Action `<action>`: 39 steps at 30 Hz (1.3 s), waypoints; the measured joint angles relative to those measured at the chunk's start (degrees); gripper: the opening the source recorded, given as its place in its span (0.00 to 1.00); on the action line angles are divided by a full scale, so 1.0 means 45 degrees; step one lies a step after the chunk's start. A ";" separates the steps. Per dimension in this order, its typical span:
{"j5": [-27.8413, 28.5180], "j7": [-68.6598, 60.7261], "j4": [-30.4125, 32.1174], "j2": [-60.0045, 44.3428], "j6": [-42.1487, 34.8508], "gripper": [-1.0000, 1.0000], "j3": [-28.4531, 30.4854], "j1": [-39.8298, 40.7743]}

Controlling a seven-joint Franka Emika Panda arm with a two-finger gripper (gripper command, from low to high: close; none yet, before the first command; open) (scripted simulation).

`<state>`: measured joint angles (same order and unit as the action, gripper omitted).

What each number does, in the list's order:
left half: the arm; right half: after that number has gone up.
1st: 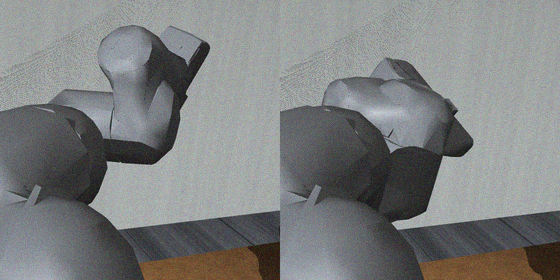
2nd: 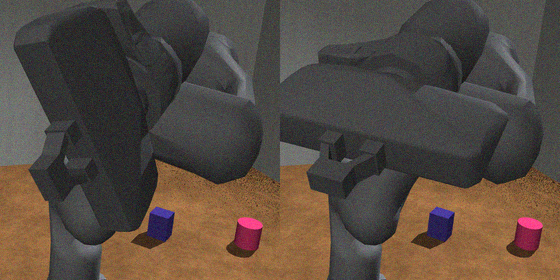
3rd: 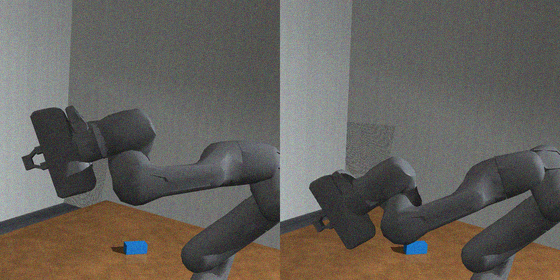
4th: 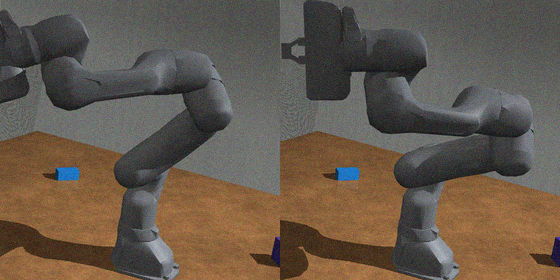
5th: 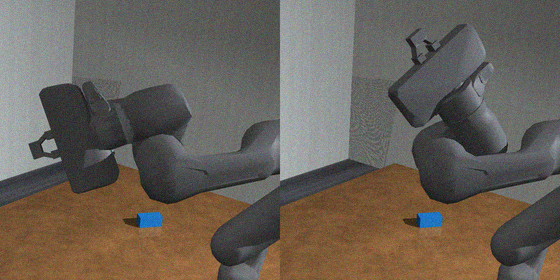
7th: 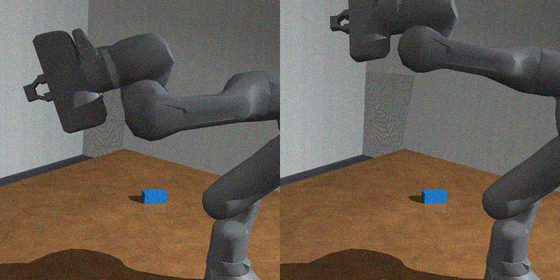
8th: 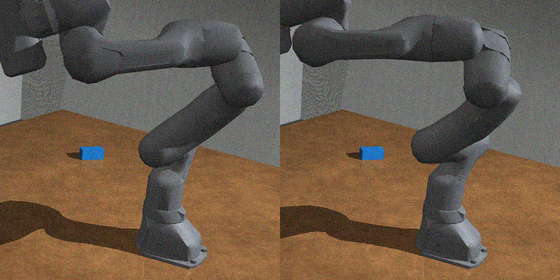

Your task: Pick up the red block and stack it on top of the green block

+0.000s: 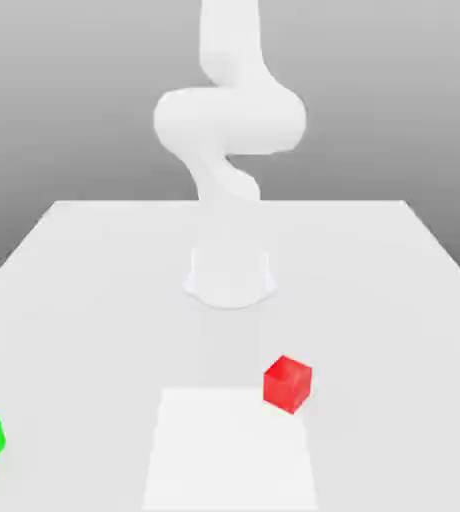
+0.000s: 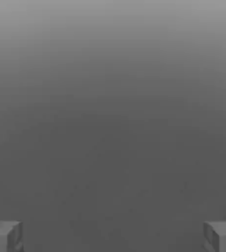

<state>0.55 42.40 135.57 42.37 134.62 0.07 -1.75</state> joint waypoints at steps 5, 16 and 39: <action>0.0237 -0.1870 0.1986 -0.1879 0.1514 0.50 0.0132 -0.0907; 0.0212 -0.6847 0.6596 -0.6590 0.5206 0.50 0.0566 -0.2904; -0.0105 -0.8040 0.7263 -0.8306 0.6347 0.00 0.0161 -0.2894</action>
<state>0.07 6.22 168.25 4.99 163.18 0.80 -14.77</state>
